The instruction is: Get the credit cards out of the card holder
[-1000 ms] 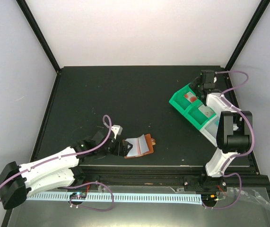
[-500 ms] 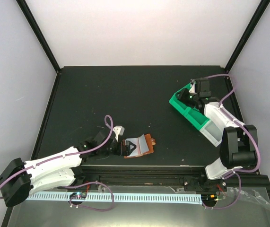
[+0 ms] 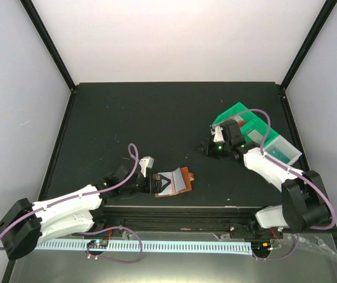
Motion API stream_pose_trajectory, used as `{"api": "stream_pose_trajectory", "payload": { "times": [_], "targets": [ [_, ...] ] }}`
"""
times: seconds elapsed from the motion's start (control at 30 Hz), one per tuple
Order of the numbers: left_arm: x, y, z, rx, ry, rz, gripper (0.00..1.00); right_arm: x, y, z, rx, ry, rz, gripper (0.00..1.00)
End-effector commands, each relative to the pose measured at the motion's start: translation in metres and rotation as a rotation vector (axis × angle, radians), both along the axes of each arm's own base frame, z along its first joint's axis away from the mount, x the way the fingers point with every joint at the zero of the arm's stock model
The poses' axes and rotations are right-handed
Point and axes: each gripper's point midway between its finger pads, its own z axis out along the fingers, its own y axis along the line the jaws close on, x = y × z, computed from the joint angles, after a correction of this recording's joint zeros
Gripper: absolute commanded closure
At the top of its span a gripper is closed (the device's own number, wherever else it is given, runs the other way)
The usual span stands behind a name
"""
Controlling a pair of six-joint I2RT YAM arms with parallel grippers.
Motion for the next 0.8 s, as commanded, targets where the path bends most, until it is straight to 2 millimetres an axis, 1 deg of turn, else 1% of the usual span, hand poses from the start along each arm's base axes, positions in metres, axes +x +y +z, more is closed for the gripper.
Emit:
{"api": "stream_pose_trajectory", "payload": {
  "times": [0.0, 0.17, 0.3, 0.4, 0.5, 0.6, 0.77],
  "targets": [
    [0.008, 0.01, 0.008, 0.016, -0.031, 0.057, 0.01, -0.026, 0.023, -0.007, 0.031, 0.001, 0.103, 0.59],
    [0.01, 0.014, 0.013, 0.031, -0.07, 0.058, 0.01, -0.058, 0.055, -0.011, 0.054, -0.004, 0.235, 0.59],
    [0.006, 0.016, 0.013, 0.013, -0.069, 0.06, 0.01, -0.077, 0.069, -0.013, 0.046, -0.009, 0.288, 0.59],
    [0.004, 0.019, 0.011, -0.009, -0.066, 0.075, 0.01, -0.085, 0.074, -0.012, 0.025, -0.02, 0.308, 0.58],
    [0.003, 0.02, 0.014, -0.054, -0.08, 0.088, 0.01, -0.09, 0.077, -0.016, 0.007, -0.029, 0.324, 0.58],
    [0.002, 0.02, 0.019, -0.103, -0.095, 0.093, 0.01, -0.093, 0.079, -0.021, 0.004, -0.02, 0.337, 0.58],
    [0.002, 0.022, 0.023, -0.115, -0.112, 0.102, 0.01, -0.095, 0.08, -0.031, -0.017, 0.003, 0.343, 0.61]
  ]
}}
